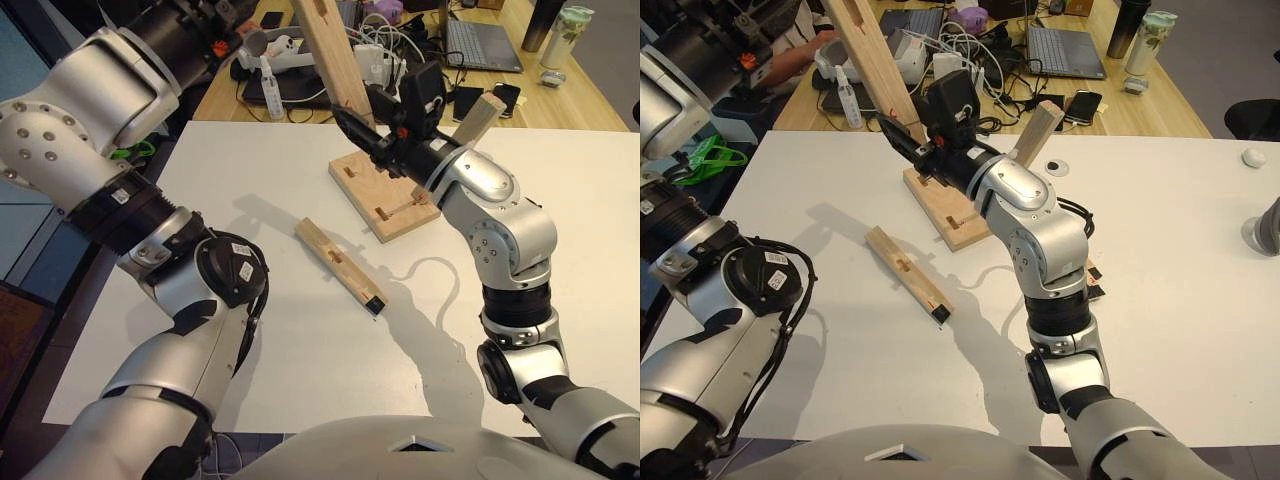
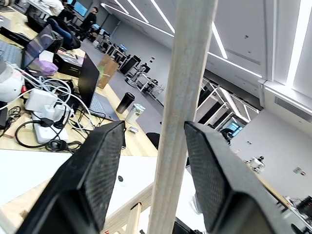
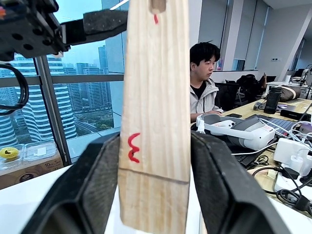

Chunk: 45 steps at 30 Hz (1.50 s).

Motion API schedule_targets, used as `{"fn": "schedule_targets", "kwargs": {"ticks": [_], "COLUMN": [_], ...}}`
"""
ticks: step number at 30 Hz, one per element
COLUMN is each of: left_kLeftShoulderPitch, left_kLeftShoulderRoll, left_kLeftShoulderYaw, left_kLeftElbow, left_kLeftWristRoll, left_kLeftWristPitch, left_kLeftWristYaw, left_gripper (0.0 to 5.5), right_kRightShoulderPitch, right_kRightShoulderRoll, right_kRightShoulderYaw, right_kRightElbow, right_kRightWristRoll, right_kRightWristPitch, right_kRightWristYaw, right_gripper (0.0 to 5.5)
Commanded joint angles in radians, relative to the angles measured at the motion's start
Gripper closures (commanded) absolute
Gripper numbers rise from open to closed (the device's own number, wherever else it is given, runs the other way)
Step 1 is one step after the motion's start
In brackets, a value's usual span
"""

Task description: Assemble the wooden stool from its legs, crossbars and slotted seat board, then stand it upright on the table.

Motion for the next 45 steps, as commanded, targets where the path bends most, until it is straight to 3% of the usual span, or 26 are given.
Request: {"fn": "schedule_targets", "kwargs": {"ticks": [1,17,28,36,45], "left_kLeftShoulderPitch": [-0.012,0.091,0.151,0.155,0.158], "left_kLeftShoulderRoll": [0.009,0.047,0.064,0.067,0.100], "left_kLeftShoulderYaw": [-0.015,-0.086,-0.157,-0.172,-0.184], "left_kLeftElbow": [0.007,-0.020,0.020,0.046,0.046], "left_kLeftWristRoll": [-0.042,-0.151,-0.159,-0.189,-0.230], "left_kLeftWristPitch": [0.013,-0.056,-0.115,-0.185,-0.230], "left_kLeftWristYaw": [-0.004,-0.041,-0.044,-0.006,0.022], "left_gripper": [3.25,3.25,3.25,4.41,4.42], "right_kRightShoulderPitch": [0.006,-0.020,-0.011,0.015,0.073], "right_kRightShoulderRoll": [-0.012,-0.095,-0.213,-0.285,-0.334], "right_kRightShoulderYaw": [0.004,-0.020,0.045,0.131,0.126], "right_kRightElbow": [-0.024,0.024,-0.004,0.002,0.052], "right_kRightWristRoll": [0.032,0.051,-0.026,-0.214,-0.286], "right_kRightWristPitch": [-0.012,-0.006,-0.108,-0.310,-0.411], "right_kRightWristYaw": [0.048,0.136,0.243,0.250,0.235], "right_gripper": [3.40,3.45,3.45,3.45,3.45]}}
